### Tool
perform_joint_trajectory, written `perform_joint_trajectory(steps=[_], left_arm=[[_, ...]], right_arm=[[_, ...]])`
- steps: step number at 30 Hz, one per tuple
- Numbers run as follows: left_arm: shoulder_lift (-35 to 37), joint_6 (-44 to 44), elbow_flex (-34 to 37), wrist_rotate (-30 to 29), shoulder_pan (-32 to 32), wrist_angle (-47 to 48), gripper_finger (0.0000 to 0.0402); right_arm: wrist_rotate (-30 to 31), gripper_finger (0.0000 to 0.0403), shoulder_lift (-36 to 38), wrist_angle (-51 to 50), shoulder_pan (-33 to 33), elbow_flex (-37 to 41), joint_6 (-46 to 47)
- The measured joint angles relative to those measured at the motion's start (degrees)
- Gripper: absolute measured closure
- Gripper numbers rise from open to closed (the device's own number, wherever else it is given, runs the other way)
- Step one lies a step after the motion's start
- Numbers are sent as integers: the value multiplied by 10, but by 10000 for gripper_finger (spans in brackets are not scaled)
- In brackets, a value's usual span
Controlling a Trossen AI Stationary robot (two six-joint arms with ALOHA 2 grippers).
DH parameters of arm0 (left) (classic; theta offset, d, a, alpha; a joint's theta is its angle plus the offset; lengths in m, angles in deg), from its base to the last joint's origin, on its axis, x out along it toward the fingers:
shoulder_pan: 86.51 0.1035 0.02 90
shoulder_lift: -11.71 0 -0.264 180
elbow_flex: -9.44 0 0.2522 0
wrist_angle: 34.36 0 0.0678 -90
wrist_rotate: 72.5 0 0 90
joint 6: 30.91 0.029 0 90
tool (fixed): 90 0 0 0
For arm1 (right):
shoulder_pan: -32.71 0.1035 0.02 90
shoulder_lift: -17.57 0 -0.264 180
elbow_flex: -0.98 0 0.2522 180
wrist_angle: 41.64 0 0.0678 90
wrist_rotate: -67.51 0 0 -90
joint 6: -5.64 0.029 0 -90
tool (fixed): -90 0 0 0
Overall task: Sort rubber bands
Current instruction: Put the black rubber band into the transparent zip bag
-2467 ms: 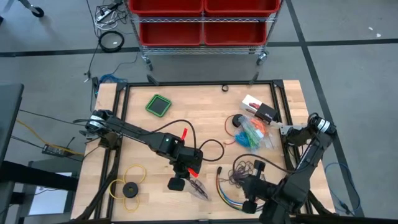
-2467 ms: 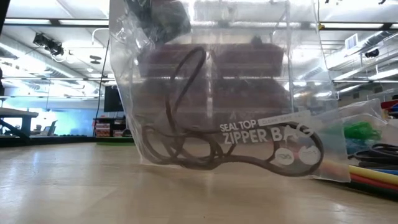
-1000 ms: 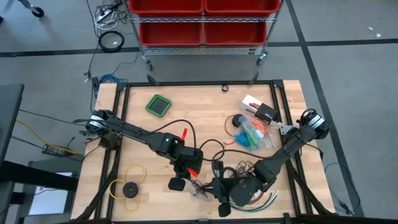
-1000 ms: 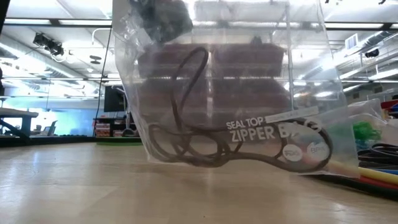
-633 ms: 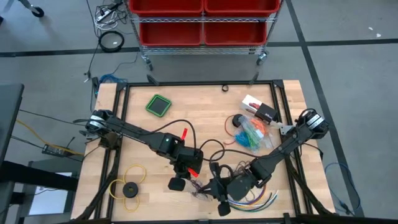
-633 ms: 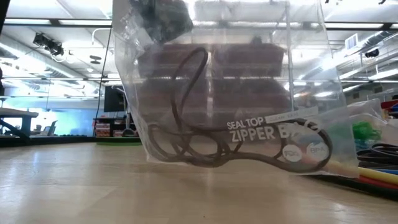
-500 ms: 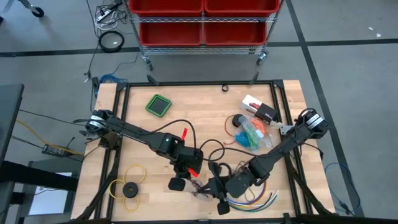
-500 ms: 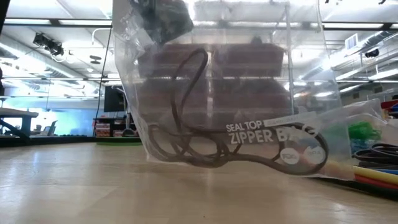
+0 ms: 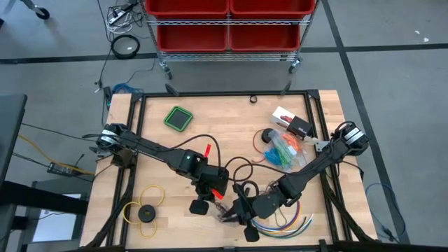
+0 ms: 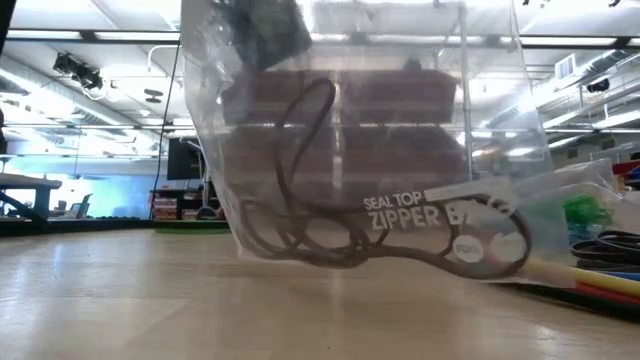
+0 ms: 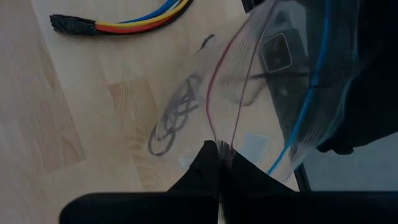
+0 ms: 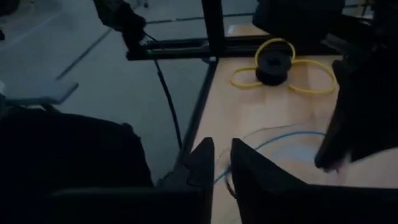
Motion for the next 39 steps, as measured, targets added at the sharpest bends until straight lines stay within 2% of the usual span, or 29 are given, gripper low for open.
perform_joint_trajectory(steps=[10,15,26,30,33,36,39], left_arm=[[0,-1,0,0,0,0,401],[0,-1,0,0,0,1,401],[0,-1,0,0,0,2,401],[0,-1,0,0,0,2,401],[0,-2,0,0,0,1,401],[0,-2,0,-1,0,1,401],[0,-2,0,-1,0,1,401]], right_arm=[[1,296,0,-4,0,-1,17],[11,295,1,-55,21,-21,33],[71,297,1,-182,122,-34,120],[125,297,1,-342,157,-31,238],[165,297,1,-427,183,4,354],[188,297,1,-435,202,51,437],[184,297,0,-416,211,104,511]])
